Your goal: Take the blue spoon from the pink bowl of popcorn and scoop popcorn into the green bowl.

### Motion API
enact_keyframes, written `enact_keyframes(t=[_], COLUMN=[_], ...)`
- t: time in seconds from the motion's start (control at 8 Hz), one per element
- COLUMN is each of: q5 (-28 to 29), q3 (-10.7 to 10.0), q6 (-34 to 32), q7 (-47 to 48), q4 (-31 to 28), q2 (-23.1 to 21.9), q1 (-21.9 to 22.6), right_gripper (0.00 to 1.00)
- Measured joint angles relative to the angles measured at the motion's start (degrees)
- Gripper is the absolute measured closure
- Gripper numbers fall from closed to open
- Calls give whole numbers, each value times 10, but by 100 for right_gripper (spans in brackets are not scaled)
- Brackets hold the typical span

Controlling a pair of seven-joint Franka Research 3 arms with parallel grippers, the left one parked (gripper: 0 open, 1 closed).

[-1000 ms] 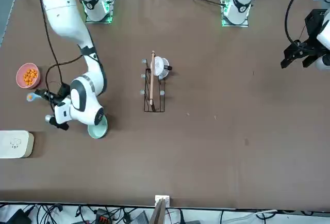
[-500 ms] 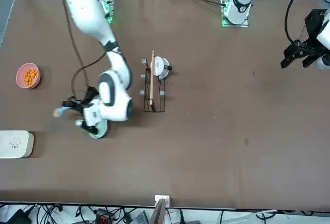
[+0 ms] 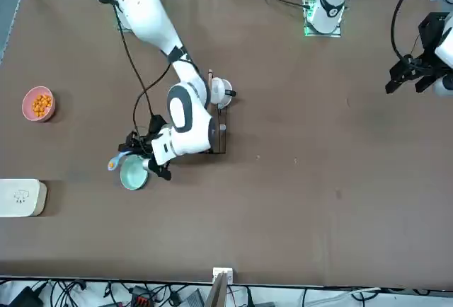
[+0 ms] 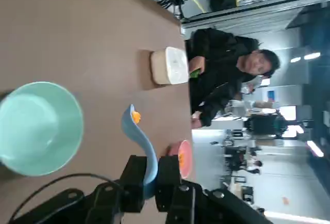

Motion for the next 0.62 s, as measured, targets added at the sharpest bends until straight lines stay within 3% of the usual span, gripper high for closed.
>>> enact_keyframes(t=[0.62], q5=[194], q3=[0], q6=[60], q7=[21], q4=[34], q2=[-14], q1=[-60], right_gripper=[88])
